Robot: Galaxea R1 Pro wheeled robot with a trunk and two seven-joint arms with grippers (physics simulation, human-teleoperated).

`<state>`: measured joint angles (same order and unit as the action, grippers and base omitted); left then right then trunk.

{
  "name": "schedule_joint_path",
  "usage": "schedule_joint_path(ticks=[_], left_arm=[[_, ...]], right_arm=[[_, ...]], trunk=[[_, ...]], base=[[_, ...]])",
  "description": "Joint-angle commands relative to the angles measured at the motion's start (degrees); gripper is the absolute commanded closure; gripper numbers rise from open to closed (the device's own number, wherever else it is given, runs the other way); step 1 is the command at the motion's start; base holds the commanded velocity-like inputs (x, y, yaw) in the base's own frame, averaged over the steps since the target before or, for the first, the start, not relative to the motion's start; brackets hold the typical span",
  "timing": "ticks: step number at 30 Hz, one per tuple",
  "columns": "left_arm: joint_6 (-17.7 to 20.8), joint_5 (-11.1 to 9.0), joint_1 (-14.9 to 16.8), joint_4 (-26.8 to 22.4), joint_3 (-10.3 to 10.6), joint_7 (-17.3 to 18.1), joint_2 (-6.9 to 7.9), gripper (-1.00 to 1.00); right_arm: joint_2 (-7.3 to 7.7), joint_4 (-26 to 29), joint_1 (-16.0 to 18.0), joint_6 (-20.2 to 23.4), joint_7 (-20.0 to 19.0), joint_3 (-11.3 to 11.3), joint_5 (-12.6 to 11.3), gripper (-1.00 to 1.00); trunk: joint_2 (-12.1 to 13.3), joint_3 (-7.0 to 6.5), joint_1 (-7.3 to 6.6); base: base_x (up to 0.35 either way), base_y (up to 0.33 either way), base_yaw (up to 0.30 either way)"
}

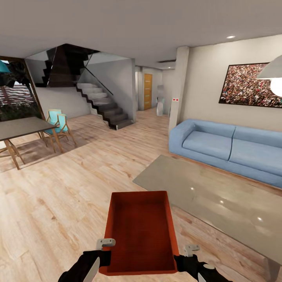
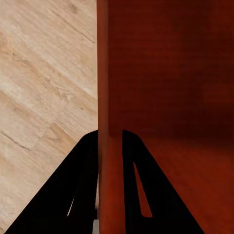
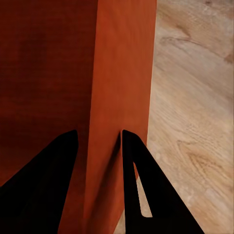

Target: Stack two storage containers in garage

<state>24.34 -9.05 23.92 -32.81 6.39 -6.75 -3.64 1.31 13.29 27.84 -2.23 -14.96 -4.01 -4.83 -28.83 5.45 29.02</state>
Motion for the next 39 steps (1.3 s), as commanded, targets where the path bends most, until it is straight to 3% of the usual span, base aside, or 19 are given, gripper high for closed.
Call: schedule_joint_path(ticks=[1,9,17,21,39], left_arm=[[-2.0,1.1,0.1,-0.2,-0.2,-0.8,0.21,1.0],[-2.0,1.2,0.1,-0.2,-0.2,-0.8,0.2,1.0],[-2.0,1.2,0.1,-0.2,-1.0,-0.8,0.25,1.0],[-2.0,1.2,0.1,-0.2,-2.0,-0.8,0.29,1.0],[-2.0,1.2,0.1,-0.2,-2.1,-0.8,0.21,1.0]], right_arm=[[0.1,-0.2,0.0,-0.2,-0.1,-0.5,-0.2,1.0],[0.1,-0.2,0.0,-0.1,-0.1,-0.3,-0.2,1.0],[0.1,-0.2,0.0,-0.1,-0.1,-0.4,-0.2,1.0],[0.1,-0.2,0.0,-0.1,-0.1,-0.4,-0.2,1.0],[0.1,-0.2,0.0,-0.1,-0.1,-0.4,-0.1,1.0]], trunk=[[-0.1,0.11,0.06],[-0.1,0.11,0.06],[-0.1,0.11,0.06],[-0.1,-0.03,0.06],[-0.1,-0.21,0.06]], base=[[0.334,0.0,0.0],[0.307,0.029,0.02],[0.01,0.003,0.208],[0.0,0.0,0.033],[0.0,0.0,0.001]])
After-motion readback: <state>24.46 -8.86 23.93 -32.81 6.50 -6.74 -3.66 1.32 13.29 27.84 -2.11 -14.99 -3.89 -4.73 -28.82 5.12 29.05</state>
